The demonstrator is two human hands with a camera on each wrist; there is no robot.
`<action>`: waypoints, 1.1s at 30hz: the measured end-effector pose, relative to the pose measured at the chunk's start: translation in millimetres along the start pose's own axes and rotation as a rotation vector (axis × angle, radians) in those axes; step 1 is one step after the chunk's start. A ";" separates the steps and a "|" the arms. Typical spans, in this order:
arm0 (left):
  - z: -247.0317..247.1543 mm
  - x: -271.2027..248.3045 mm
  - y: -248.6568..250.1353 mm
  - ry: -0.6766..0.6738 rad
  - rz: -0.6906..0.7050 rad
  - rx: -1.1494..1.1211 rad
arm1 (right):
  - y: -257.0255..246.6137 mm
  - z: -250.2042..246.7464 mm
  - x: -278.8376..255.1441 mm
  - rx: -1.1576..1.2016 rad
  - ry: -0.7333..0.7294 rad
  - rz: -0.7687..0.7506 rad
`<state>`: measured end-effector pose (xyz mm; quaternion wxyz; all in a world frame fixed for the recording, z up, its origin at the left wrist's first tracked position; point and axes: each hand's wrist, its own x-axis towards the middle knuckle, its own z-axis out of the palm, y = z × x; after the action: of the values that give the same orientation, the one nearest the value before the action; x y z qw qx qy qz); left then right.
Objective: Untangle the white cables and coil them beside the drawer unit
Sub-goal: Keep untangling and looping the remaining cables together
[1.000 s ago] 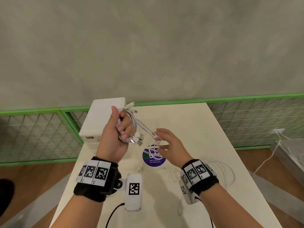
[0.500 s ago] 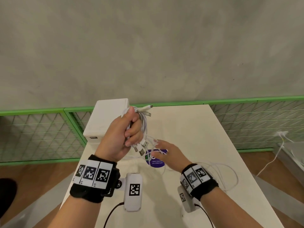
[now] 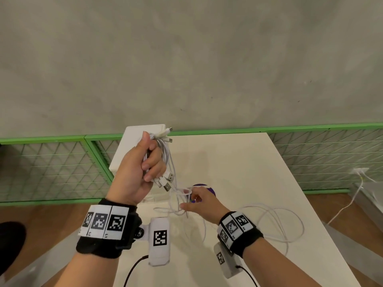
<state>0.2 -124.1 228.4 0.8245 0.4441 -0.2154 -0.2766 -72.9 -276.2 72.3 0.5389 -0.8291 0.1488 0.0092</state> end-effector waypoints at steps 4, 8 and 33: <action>-11.6 4.2 -0.4 0.134 0.028 0.085 | 1.7 -15.8 -3.6 0.134 0.148 0.004; -31.4 13.2 -19.4 0.342 0.033 0.192 | -3.9 -46.3 -11.6 0.410 0.257 0.007; 1.1 12.6 -79.5 0.201 -0.290 0.439 | -26.4 -66.4 -40.4 0.484 0.322 -0.022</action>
<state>-12.1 -168.9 162.6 0.6777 0.6634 -0.1214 -0.2930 -114.4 -316.3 130.8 0.6906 -0.6686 0.2215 -0.1643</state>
